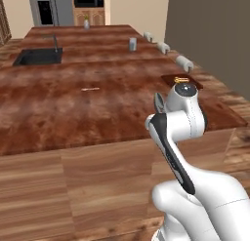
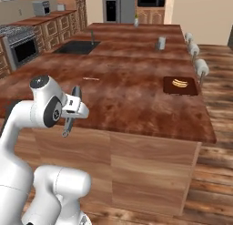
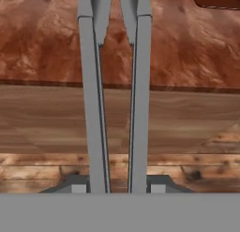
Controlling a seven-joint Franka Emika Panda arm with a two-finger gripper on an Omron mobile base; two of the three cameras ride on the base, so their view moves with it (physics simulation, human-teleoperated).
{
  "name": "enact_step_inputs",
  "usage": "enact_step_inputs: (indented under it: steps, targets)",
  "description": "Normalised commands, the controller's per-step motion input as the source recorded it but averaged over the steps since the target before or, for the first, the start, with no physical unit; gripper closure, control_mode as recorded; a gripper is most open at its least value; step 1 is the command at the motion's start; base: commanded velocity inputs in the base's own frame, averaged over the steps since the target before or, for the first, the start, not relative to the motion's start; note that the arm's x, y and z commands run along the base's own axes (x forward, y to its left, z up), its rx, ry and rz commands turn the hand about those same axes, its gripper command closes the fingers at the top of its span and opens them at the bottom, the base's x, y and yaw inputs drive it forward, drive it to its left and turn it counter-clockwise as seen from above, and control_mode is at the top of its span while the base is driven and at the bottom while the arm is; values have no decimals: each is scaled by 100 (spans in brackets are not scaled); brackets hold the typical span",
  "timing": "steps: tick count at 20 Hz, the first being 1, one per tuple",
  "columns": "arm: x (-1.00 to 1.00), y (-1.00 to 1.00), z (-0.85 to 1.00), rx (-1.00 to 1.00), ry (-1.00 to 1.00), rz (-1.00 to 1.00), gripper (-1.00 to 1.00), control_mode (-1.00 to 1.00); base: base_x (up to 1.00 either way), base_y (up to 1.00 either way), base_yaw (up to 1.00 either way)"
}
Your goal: Take the tongs from the drawer on the right and place them on the dining counter next to the tray containing the hot dog.
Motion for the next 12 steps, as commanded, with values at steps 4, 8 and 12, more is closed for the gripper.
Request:
enact_step_inputs:
  steps: [4, 8, 12]
  targets:
    - [0, 0, 0, 0, 0, 0, 100, 100, -4, -73, -2]
    - [0, 0, 0, 0, 0, 0, 100, 100, -3, -74, -2]
    - [0, 0, 0, 0, 0, 0, 100, 100, -3, -74, -1]
